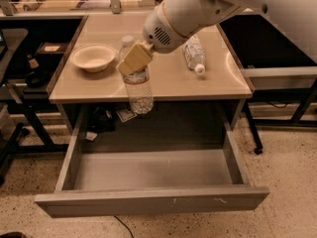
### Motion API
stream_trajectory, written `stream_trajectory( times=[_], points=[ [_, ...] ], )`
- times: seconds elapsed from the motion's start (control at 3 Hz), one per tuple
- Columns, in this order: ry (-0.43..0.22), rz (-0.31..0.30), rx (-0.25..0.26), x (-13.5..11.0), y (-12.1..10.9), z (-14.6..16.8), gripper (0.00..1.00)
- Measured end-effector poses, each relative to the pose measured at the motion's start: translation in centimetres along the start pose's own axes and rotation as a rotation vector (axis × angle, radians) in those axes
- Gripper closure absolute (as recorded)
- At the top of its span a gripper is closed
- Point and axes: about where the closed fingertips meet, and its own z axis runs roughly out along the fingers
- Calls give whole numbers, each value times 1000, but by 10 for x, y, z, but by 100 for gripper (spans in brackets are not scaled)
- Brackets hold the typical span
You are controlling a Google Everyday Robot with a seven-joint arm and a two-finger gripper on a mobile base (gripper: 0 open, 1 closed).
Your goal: Pick water bottle from top drawer and place on counter
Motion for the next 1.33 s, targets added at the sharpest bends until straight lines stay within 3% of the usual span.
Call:
stream_trajectory(
  times=[0.33, 1.0, 1.33],
  points=[
    [-34, -4, 12, -16, -18, -5, 100],
    [-106, -33, 34, -59, -79, -19, 100],
    [-134, -37, 23, -64, -113, -3, 100]
  ],
)
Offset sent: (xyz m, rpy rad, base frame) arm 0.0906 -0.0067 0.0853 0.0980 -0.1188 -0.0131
